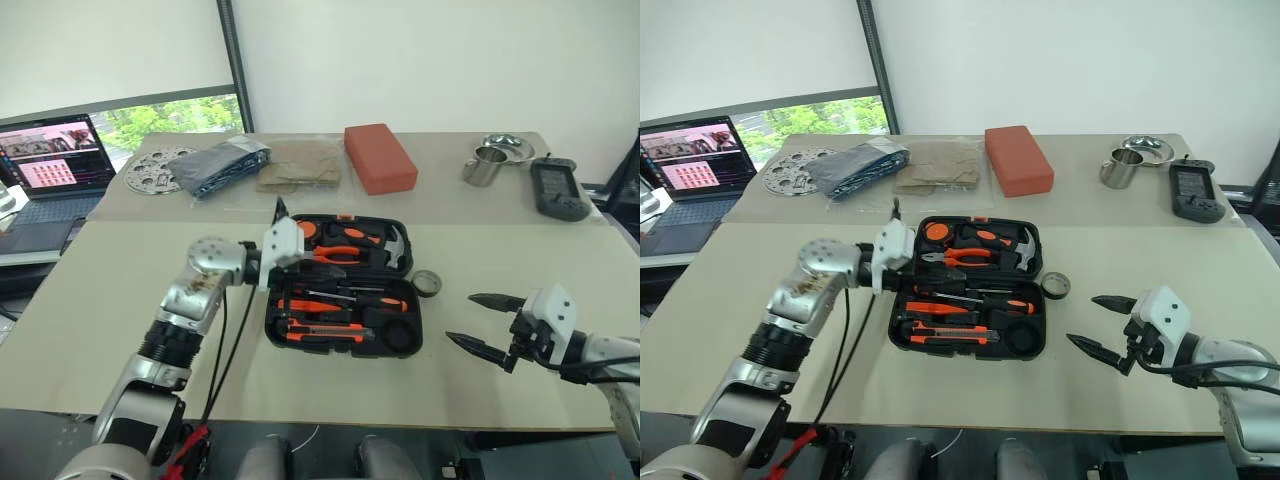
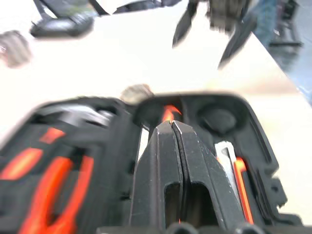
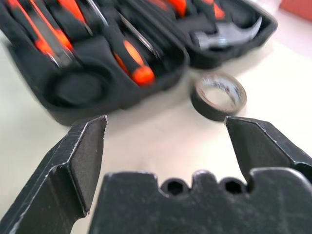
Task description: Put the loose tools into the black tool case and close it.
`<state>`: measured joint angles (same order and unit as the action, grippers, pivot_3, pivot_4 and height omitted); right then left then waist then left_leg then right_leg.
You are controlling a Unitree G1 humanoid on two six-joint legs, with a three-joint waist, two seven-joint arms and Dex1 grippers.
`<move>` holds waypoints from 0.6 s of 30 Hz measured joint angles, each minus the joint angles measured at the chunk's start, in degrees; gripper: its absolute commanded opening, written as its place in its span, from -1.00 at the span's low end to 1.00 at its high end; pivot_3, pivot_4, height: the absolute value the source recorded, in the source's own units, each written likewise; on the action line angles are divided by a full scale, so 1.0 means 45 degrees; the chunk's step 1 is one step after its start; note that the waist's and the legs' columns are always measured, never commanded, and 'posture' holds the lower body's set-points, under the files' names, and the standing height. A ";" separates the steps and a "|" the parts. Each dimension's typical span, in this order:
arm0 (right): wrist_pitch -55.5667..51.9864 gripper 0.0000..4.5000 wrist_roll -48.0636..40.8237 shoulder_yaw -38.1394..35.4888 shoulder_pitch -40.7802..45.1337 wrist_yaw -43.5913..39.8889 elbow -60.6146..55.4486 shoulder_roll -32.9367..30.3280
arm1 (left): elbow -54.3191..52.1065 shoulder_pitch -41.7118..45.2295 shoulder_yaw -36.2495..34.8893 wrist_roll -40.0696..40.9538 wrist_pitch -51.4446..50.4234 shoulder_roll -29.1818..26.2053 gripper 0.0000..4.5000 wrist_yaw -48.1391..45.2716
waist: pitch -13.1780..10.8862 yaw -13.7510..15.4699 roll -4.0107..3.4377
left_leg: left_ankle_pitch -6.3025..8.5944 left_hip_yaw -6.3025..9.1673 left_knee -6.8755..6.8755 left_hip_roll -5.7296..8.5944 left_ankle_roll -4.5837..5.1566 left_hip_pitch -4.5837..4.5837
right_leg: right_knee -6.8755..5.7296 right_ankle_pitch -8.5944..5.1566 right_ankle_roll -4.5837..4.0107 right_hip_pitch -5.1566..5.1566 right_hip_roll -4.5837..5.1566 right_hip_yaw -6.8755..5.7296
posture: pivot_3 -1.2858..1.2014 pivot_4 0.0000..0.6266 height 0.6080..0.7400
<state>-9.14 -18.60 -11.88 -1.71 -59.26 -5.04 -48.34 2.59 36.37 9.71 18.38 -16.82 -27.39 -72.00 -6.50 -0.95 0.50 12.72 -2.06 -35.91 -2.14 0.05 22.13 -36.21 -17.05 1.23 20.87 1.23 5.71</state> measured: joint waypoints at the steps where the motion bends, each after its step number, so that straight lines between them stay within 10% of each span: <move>1: 0.0114 1.00 0.0198 0.0200 0.0440 -0.0172 0.0434 -0.0144 | -0.0401 -0.0018 -0.0038 0.0173 -0.0485 -0.0163 -0.64 0.0023 | -0.0013 -0.0012 -0.0008 | 0.0000 0.0003 -0.0003 0.0008 0.0000 0.0012 | 0.0006 0.0001 -0.0002 0.0004 0.0003 0.0003 | 0.03 -0.52 1.00; 11: 0.3283 1.00 0.2447 0.3682 0.6226 -0.3826 0.5829 -0.0855 | -0.3665 -0.0133 -0.0361 0.1609 -0.3384 -0.2263 0.93 -0.0135 | -0.0075 -0.0005 -0.0036 | -0.0001 0.0009 -0.0006 0.0018 0.0001 -0.0006 | 0.0016 0.0002 -0.0005 -0.0016 0.0015 0.0002 | 0.03 -0.52 1.00; 18: 0.5395 1.00 0.3806 0.5183 0.8441 -0.5180 0.8790 -0.0347 | -0.4752 -0.0445 -0.0379 0.2243 -0.4038 -0.2775 0.99 -0.0116 | -0.0086 -0.0026 -0.0071 | -0.0001 0.0008 -0.0002 0.0017 0.0001 -0.0012 | 0.0016 0.0006 -0.0012 -0.0019 0.0020 0.0005 | 0.03 -0.52 1.00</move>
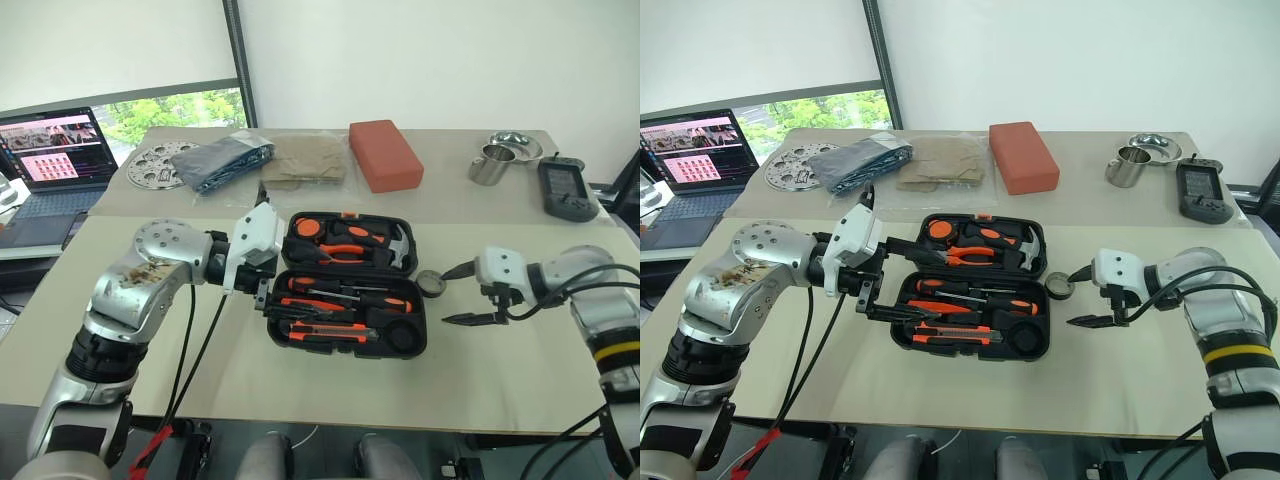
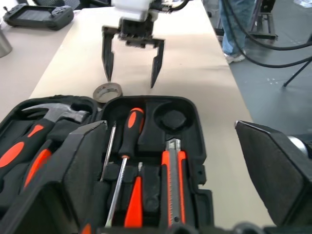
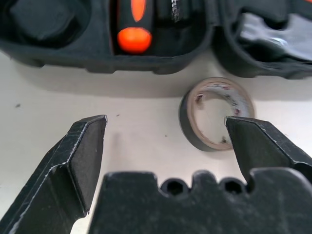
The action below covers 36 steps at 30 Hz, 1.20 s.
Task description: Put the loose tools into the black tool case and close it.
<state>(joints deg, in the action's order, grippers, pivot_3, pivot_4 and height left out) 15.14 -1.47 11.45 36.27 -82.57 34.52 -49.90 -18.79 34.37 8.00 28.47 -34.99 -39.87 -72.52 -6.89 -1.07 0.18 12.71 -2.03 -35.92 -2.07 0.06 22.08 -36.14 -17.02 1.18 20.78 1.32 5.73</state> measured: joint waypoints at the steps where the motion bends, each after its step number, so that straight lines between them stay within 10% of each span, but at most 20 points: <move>1: 0.0181 1.00 0.0113 0.0135 0.0243 -0.0086 0.0350 0.0052 | -0.0116 -0.0083 -0.0008 0.0019 -0.0023 -0.0113 0.99 0.0009 | -0.0001 -0.0005 -0.0001 | 0.0000 0.0001 0.0001 -0.0001 0.0000 -0.0002 | 0.0000 0.0000 -0.0001 0.0000 -0.0001 0.0000 | 0.03 -0.52 1.00; 4: 0.0621 1.00 0.0408 0.0374 0.1068 -0.0292 0.1495 0.0393 | -0.0328 -0.0273 -0.0018 0.0171 -0.0069 -0.0290 0.99 0.0074 | -0.0008 -0.0041 -0.0005 | 0.0000 0.0001 0.0001 -0.0003 0.0000 -0.0014 | -0.0004 0.0001 -0.0005 -0.0008 -0.0001 0.0001 | 0.03 -0.52 1.00; 17: 0.1876 -0.98 0.1726 0.1271 0.2884 -0.0726 0.3985 0.1452 | -0.1161 -0.0340 0.0007 0.0471 -0.0314 -0.0304 1.00 0.0601 | -0.0019 -0.0217 -0.0016 | 0.0000 0.0037 0.0000 -0.0001 0.0000 -0.0033 | -0.0012 0.0000 -0.0008 -0.0034 -0.0001 -0.0011 | 0.03 -0.52 1.00; 28: 0.2078 -0.98 0.2028 0.1289 0.3190 -0.0945 0.3877 0.1233 | -0.1385 -0.0617 0.0008 0.0706 -0.0451 -0.0333 1.00 0.0994 | -0.0032 -0.0257 -0.0034 | 0.0000 0.0094 0.0000 0.0005 -0.0001 -0.0055 | -0.0012 0.0000 -0.0007 -0.0061 0.0005 -0.0014 | 0.03 -0.52 1.00; 36: -0.1239 -0.98 -0.0734 0.1415 0.1061 -0.1546 -0.3614 -0.1235 | -0.1333 -0.0664 0.0052 0.0725 -0.0521 -0.0564 1.00 0.0780 | -0.0042 -0.0229 -0.0043 | 0.0000 0.0131 0.0012 0.0002 -0.0001 -0.0043 | -0.0014 -0.0004 -0.0008 -0.0067 0.0000 -0.0032 | 0.03 -0.52 1.00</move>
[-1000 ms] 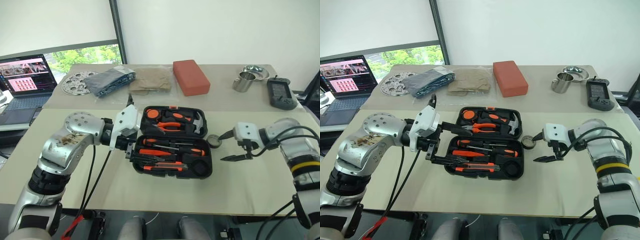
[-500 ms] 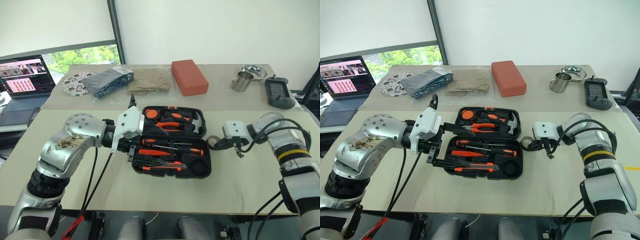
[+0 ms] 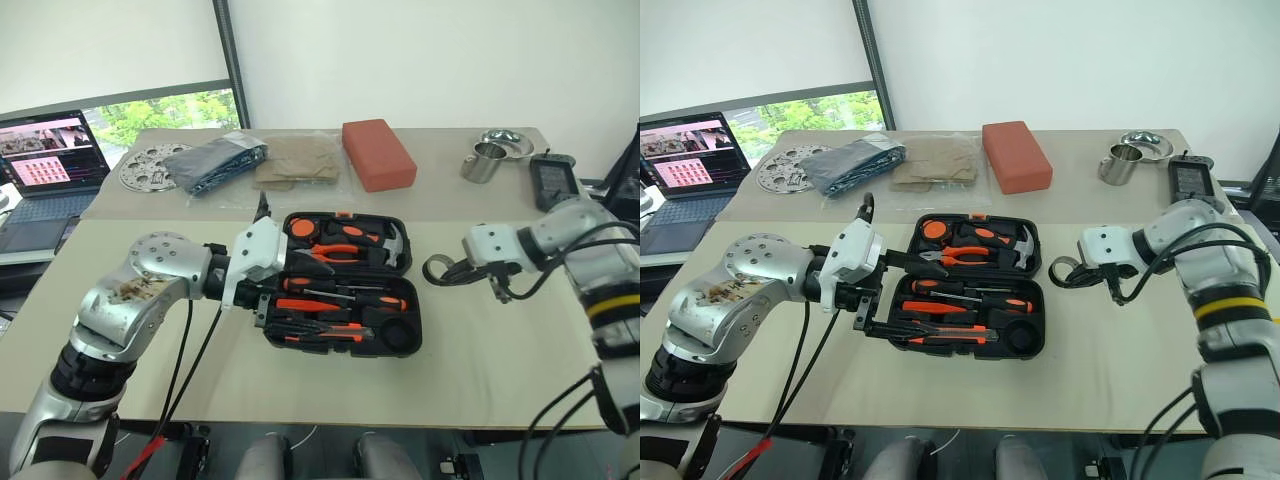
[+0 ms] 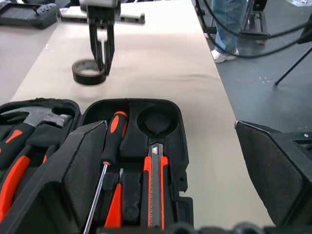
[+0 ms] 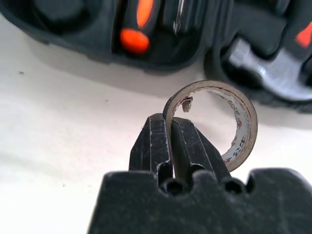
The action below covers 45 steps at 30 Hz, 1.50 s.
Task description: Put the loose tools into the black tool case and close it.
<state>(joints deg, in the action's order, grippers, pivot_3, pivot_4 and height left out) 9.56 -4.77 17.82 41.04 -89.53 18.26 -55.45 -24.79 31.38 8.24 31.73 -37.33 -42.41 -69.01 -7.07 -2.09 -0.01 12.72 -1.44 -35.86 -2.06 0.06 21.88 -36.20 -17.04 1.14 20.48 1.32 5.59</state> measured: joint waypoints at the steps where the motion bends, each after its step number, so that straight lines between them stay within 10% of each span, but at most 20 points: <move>1: -0.0807 -0.98 -0.0477 0.0132 -0.0442 -0.0002 -0.1412 -0.0154 | 0.0065 0.0043 0.0041 -0.0004 0.0022 0.0012 1.00 -0.0066 | -0.0001 -0.0009 0.0001 | 0.0000 0.0007 -0.0002 -0.0002 0.0000 0.0003 | 0.0004 -0.0001 0.0000 0.0001 -0.0002 0.0000 | 0.03 -0.52 1.00; 8: -0.3379 -0.98 -0.0954 0.0714 -0.1860 0.0058 -0.5928 -0.0373 | 0.0281 0.0221 0.0399 -0.0023 0.0318 0.0061 1.00 -0.0373 | -0.0006 -0.0012 0.0009 | -0.0001 0.0009 -0.0030 0.0009 0.0000 0.0007 | 0.0002 -0.0005 0.0008 -0.0003 0.0004 0.0004 | 0.03 -0.52 1.00; 20: -0.4276 -0.98 0.0044 0.0981 -0.2006 0.0378 -0.6444 0.0154 | 0.0468 0.0236 0.0428 -0.0039 0.0507 0.0024 1.00 -0.0499 | -0.0010 -0.0005 0.0015 | -0.0001 -0.0002 -0.0025 0.0008 0.0000 0.0011 | 0.0004 -0.0008 0.0005 0.0007 -0.0002 -0.0002 | 0.03 -0.52 1.00; 32: -0.4500 0.93 0.0183 0.0977 -0.1820 0.0239 -0.6451 0.0426 | 0.0469 0.0051 0.0426 -0.0211 0.0562 -0.0032 1.00 -0.0393 | -0.0011 -0.0010 0.0018 | -0.0001 -0.0002 -0.0025 0.0007 0.0000 0.0011 | 0.0004 -0.0008 0.0004 0.0007 -0.0003 -0.0005 | 0.03 -0.52 1.00; 45: -0.6555 0.97 -0.1384 -0.1836 -0.0485 0.2348 -0.1080 0.1578 | 0.6656 -0.0103 -0.1130 -0.0879 0.1186 0.0856 1.00 0.1321 | -0.0015 0.0024 0.0030 | -0.0001 -0.0009 -0.0019 0.0016 0.0002 0.0007 | 0.0003 -0.0005 -0.0002 0.0011 0.0006 -0.0011 | 0.03 -0.52 1.00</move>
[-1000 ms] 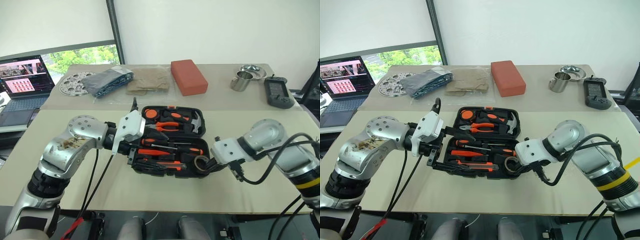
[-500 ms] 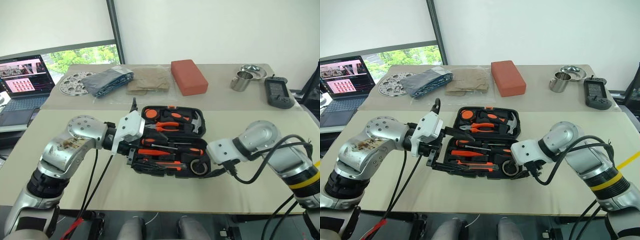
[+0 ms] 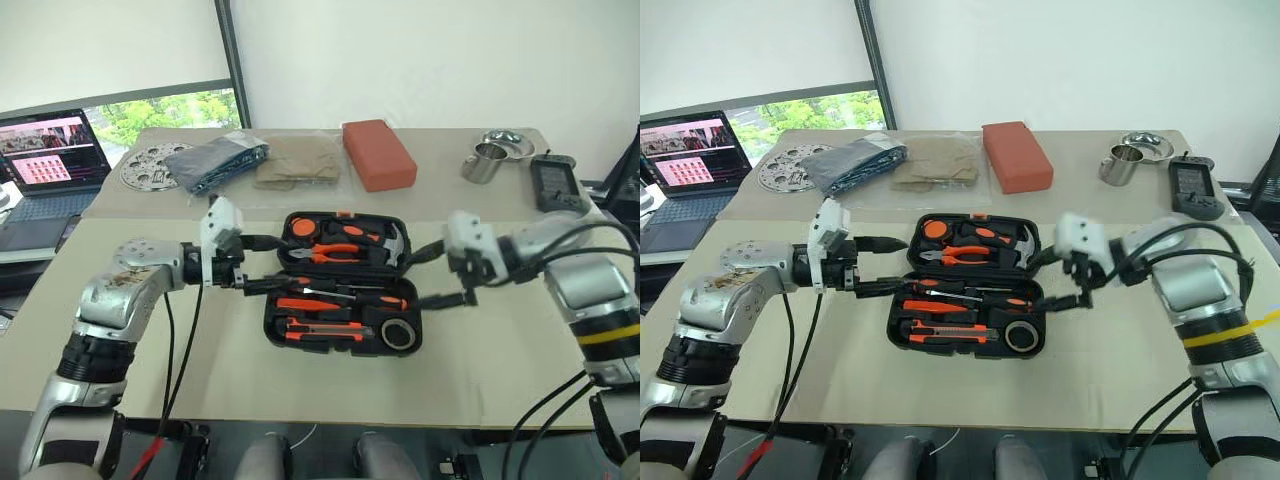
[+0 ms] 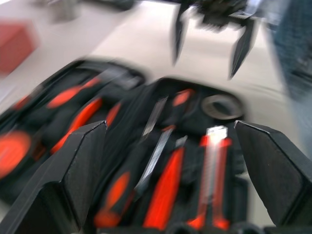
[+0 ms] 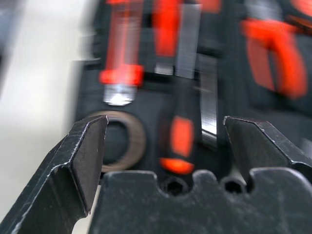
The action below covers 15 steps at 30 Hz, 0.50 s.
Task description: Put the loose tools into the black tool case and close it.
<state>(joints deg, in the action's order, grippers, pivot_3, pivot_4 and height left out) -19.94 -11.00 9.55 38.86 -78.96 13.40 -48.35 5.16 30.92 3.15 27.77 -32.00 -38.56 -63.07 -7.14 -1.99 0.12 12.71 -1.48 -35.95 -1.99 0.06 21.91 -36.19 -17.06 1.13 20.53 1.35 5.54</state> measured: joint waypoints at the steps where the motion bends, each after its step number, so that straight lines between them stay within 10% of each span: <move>1: -0.0420 0.97 -0.0047 -0.0212 0.0228 0.0342 0.0711 0.0284 | 0.0886 0.0284 -0.0070 -0.0083 -0.0202 0.0293 1.00 0.0269 | 0.0000 0.0013 0.0000 | 0.0000 -0.0004 -0.0002 0.0001 0.0000 0.0013 | -0.0008 0.0001 0.0000 0.0016 0.0000 0.0000 | 0.03 -0.52 1.00; 15: -0.6958 0.97 -0.0818 -0.1793 0.4397 0.3188 0.8160 0.2563 | 1.2000 0.6458 -0.1069 -0.0871 -0.3015 0.1732 1.00 0.0650 | 0.0002 -0.0097 -0.0003 | -0.0005 -0.0014 0.0035 0.0017 0.0010 0.0115 | -0.0173 0.0003 -0.0005 0.0171 -0.0024 -0.0020 | 0.03 -0.52 1.00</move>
<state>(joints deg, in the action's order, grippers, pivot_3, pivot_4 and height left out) -51.25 -14.68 1.48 58.65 -64.61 50.12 -36.82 59.16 59.98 -1.66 23.85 -45.56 -30.77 -60.14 -7.13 -2.42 0.11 12.69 -1.54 -35.79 -1.91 0.11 22.43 -36.96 -17.05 1.11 21.30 1.24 5.45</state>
